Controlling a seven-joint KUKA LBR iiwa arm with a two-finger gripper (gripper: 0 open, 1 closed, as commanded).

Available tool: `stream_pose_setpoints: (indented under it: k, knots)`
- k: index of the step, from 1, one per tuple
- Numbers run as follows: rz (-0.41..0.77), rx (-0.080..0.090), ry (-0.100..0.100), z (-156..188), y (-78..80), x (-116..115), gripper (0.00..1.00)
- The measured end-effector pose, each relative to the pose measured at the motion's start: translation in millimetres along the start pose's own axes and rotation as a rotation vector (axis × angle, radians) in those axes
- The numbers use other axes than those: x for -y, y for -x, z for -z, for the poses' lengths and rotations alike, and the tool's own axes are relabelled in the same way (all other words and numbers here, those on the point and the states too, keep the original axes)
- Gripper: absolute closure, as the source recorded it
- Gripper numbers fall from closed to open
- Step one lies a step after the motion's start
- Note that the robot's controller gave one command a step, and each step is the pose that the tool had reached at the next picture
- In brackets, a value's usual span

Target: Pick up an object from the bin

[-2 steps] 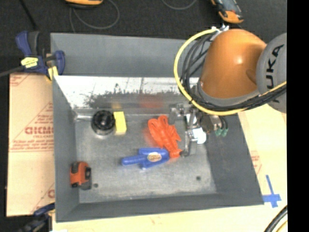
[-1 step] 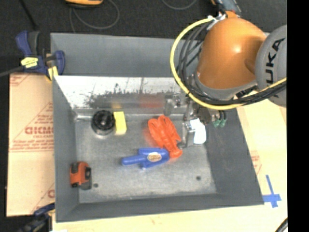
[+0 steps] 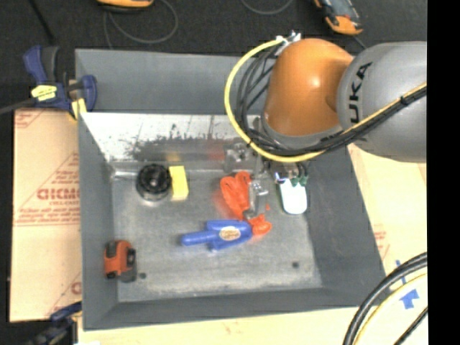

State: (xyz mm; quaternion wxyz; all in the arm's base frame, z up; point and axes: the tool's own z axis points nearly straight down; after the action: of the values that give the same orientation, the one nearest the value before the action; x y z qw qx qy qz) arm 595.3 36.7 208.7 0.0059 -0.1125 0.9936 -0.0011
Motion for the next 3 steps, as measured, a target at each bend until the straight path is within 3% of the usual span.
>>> stream_pose_setpoints:
  k: [1,2,3]
  knots:
    - [0.026,-0.014,0.004,-32.4,-0.8,10.0,0.0]
    - [0.008,-0.003,0.003,-36.8,28.3,10.4,0.0]
    - [0.07,-0.006,0.002,-77.8,14.6,9.0,0.0]
